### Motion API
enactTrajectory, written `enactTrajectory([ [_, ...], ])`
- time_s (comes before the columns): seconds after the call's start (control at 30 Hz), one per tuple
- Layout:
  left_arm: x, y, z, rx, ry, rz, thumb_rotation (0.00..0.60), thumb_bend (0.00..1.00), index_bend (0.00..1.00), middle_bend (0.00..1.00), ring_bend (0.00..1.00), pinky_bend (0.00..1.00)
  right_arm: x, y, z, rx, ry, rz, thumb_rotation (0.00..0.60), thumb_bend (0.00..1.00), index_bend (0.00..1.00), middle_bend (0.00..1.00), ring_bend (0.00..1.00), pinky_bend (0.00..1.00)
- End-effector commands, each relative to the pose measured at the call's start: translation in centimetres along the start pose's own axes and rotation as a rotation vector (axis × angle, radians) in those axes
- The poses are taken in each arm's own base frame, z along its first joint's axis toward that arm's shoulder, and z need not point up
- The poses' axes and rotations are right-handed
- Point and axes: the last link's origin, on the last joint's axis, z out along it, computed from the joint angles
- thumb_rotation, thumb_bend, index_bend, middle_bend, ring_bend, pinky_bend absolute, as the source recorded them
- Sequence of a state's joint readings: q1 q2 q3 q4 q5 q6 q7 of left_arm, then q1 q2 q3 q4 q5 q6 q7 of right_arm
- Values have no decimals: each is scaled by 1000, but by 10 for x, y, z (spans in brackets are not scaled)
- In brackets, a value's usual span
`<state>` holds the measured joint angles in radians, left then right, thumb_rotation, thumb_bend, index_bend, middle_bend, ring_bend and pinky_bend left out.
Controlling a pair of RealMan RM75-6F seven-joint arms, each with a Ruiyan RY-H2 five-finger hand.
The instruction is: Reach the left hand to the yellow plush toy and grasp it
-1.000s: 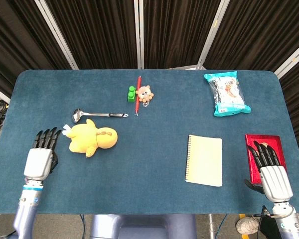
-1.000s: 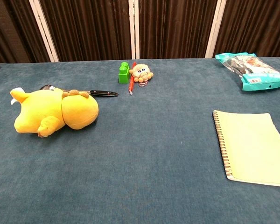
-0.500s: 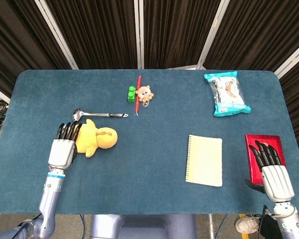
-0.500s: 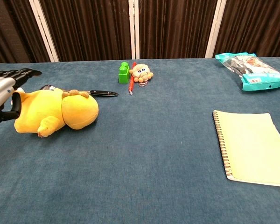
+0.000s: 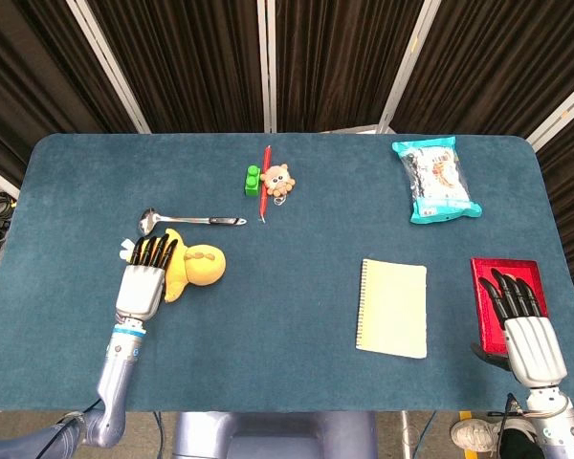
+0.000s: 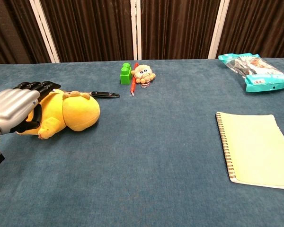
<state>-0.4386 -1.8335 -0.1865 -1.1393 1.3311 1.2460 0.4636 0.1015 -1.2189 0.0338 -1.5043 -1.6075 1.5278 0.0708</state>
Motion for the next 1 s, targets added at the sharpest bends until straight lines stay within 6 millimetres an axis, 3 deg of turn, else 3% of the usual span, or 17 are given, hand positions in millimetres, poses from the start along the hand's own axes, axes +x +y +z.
enactTrajectory([
  [0.03, -4, 2, 3, 1, -20, 2, 600, 1000, 0, 0, 0, 0, 0, 0, 0, 1, -1, 0, 600, 70, 0, 0, 0, 0],
  [0.23, -12, 26, 10, -64, -53, 22, 600, 1000, 0, 0, 0, 0, 0, 0, 0, -2, -1, 4, 600, 70, 0, 0, 0, 0],
  [0.6, 8, 56, 15, -110, 10, -40, 600, 1000, 0, 0, 0, 0, 1, 1, 0, -1, 1, 8, 600, 70, 0, 0, 0, 0],
  [1.0, -5, 36, 14, -68, -32, -9, 600, 1000, 0, 0, 0, 0, 0, 0, 0, 2, -3, 3, 600, 70, 0, 0, 0, 0],
])
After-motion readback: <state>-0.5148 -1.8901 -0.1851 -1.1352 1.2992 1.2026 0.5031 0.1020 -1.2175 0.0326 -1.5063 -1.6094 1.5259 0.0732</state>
